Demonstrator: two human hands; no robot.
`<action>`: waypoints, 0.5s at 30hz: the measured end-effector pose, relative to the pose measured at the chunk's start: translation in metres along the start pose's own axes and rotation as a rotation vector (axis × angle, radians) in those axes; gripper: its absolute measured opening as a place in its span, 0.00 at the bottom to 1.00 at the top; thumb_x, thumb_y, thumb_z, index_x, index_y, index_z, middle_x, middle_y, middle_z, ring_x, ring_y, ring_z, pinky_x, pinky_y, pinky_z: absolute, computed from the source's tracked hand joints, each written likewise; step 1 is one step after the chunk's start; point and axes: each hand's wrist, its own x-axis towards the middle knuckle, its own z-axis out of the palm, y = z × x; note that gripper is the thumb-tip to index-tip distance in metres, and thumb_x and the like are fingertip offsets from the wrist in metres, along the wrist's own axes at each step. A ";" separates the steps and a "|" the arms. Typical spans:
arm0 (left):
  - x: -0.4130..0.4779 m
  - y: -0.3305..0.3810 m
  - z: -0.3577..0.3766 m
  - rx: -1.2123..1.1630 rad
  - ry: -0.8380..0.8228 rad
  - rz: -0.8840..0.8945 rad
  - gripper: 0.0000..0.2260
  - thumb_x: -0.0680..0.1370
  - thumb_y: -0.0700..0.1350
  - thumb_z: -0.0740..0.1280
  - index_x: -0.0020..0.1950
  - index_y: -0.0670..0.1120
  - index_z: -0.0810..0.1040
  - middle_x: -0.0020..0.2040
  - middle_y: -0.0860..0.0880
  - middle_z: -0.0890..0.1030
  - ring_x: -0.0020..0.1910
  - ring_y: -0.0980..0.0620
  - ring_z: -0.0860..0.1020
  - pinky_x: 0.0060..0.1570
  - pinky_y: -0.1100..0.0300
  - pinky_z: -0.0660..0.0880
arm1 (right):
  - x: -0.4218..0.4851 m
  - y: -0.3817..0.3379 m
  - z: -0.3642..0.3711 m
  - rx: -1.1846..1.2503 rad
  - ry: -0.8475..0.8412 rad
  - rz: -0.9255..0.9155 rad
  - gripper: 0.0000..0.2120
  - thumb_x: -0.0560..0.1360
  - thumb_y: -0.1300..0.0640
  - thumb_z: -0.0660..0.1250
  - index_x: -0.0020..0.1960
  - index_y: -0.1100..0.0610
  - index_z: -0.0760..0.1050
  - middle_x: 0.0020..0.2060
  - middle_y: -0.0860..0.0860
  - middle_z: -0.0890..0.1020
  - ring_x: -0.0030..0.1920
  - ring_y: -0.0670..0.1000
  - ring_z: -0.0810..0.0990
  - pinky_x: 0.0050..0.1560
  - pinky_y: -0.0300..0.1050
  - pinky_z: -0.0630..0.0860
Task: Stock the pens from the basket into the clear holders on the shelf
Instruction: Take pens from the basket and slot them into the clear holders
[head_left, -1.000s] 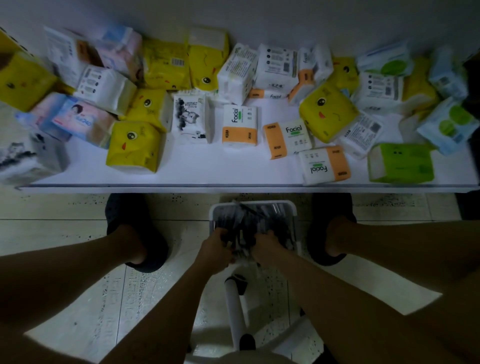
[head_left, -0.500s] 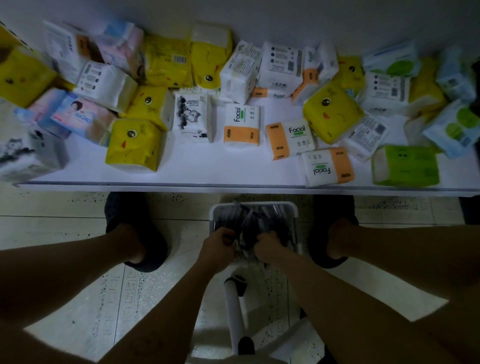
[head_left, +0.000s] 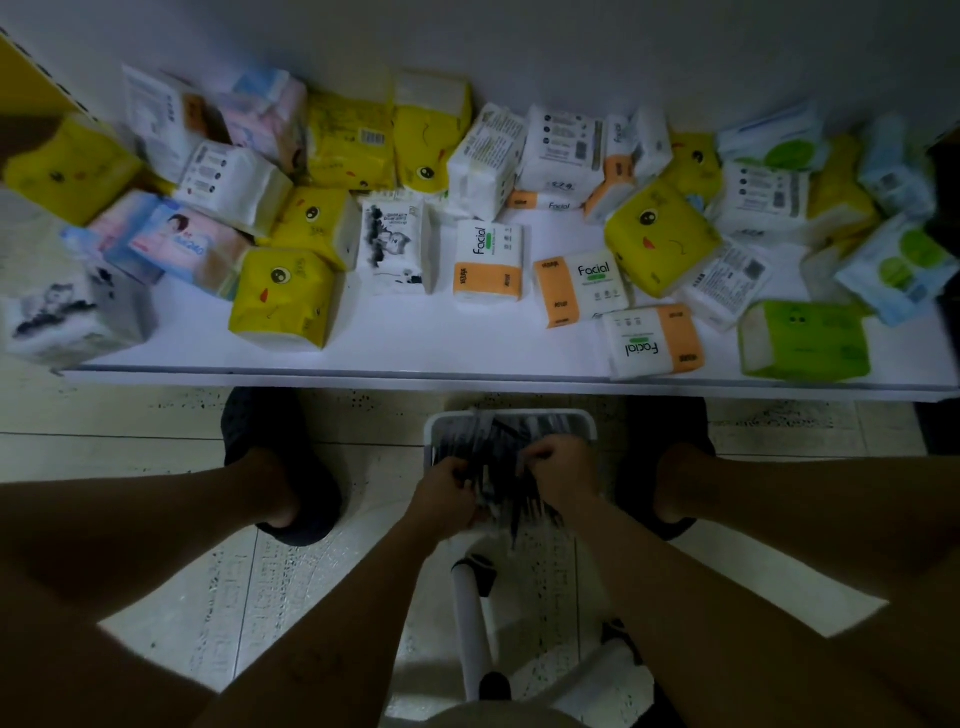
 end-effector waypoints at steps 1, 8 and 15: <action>0.000 0.002 0.000 -0.010 -0.014 -0.016 0.13 0.79 0.36 0.60 0.62 0.44 0.73 0.54 0.43 0.79 0.49 0.46 0.80 0.46 0.55 0.80 | -0.001 -0.005 -0.007 0.018 -0.004 0.009 0.07 0.74 0.69 0.66 0.43 0.61 0.82 0.40 0.50 0.80 0.44 0.53 0.79 0.47 0.45 0.77; -0.020 0.028 -0.007 -0.041 0.092 0.042 0.13 0.83 0.46 0.53 0.56 0.42 0.74 0.50 0.39 0.80 0.50 0.41 0.79 0.50 0.49 0.77 | -0.020 -0.026 -0.026 0.188 0.066 -0.020 0.07 0.71 0.70 0.67 0.42 0.59 0.73 0.34 0.52 0.74 0.35 0.50 0.74 0.30 0.37 0.68; -0.065 0.063 -0.030 -0.232 0.094 0.255 0.16 0.84 0.48 0.51 0.47 0.42 0.74 0.32 0.47 0.77 0.30 0.53 0.76 0.32 0.63 0.74 | -0.058 -0.071 -0.043 0.359 0.054 -0.180 0.09 0.79 0.52 0.64 0.41 0.52 0.77 0.35 0.50 0.83 0.35 0.49 0.83 0.40 0.49 0.81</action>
